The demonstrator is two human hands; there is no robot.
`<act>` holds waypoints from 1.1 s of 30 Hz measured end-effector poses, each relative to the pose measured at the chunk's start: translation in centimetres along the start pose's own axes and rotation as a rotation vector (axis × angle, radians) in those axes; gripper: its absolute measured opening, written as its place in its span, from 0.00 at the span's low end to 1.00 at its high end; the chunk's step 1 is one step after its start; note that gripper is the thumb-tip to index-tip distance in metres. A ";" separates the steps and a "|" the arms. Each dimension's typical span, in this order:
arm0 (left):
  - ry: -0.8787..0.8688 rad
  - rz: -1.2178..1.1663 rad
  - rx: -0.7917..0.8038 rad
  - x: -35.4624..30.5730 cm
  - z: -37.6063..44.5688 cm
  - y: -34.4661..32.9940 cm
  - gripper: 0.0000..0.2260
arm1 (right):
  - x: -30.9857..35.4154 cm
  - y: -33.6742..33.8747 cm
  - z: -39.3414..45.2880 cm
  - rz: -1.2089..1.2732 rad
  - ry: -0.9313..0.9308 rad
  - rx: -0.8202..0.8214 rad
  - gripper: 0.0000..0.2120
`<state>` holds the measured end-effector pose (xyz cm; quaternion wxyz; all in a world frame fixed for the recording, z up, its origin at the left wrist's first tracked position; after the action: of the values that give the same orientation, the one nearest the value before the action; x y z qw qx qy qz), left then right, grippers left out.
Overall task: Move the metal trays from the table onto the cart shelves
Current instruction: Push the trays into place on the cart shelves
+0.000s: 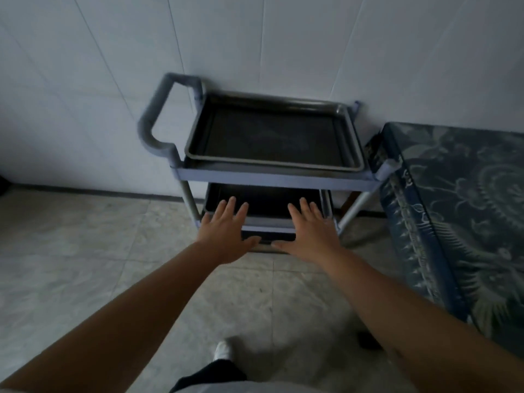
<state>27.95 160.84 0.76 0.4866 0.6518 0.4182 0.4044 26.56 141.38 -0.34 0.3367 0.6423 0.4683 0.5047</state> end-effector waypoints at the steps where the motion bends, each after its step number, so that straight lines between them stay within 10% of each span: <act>1: -0.015 0.012 -0.008 0.7 0.8 0.6 0.43 | 0.5 0.8 0.7 0.006 -0.004 -0.027 0.57; 25: -0.181 0.076 0.100 3.2 22.7 1.8 0.47 | -3.0 5.6 20.3 -0.097 -0.008 -0.105 0.50; 33: -0.127 0.194 0.098 2.9 26.6 -4.0 0.34 | -3.9 1.9 24.2 -0.158 0.163 -0.043 0.29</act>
<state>53.12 156.40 -8.06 0.4381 0.7366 0.3407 0.3866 50.16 138.06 -6.26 0.3499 0.5529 0.5323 0.5372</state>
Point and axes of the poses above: each hand's wrist, its own z-axis towards the middle knuckle, its own y-axis out of the back of the hand, x = y × z, the point moved 10 cm from there along z, towards the middle knuckle, and after that the axes turned 14 degrees about z, right-handed, at the moved point
